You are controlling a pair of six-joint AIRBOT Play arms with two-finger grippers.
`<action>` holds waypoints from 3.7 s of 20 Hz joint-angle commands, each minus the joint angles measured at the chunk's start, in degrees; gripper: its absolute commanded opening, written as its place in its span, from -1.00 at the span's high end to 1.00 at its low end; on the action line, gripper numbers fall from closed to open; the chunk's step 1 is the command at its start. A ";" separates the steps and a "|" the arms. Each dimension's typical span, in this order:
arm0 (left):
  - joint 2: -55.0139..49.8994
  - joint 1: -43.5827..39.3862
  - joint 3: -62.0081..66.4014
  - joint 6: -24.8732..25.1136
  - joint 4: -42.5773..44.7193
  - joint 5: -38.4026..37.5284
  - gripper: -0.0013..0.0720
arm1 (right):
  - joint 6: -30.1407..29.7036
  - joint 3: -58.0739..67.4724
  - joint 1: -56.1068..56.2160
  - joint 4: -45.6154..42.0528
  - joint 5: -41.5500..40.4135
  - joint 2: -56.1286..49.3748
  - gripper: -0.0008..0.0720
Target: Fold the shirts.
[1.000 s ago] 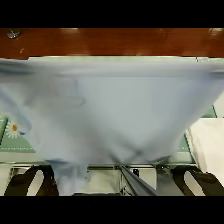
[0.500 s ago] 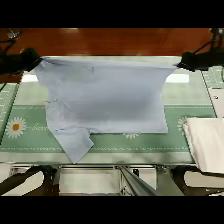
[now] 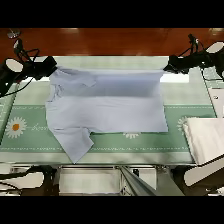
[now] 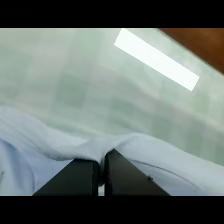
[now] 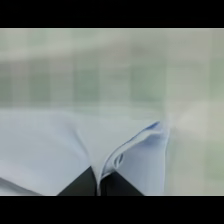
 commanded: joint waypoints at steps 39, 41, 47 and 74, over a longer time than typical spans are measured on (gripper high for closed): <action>32.48 14.34 -54.03 17.97 -12.15 -27.56 0.89 | -8.17 -63.60 -15.96 3.10 -1.16 44.87 -0.74; 32.48 14.34 -54.05 19.26 -13.16 -27.58 0.89 | -3.89 -61.81 -17.90 -5.92 2.40 44.87 -0.74; 32.46 14.34 -54.12 20.09 -14.10 -27.39 0.89 | 2.16 -68.61 -15.50 -8.26 4.74 44.87 -0.74; 7.58 7.80 -14.53 16.37 -16.20 -10.88 0.89 | -2.91 -21.22 0.57 4.87 -0.83 12.02 0.88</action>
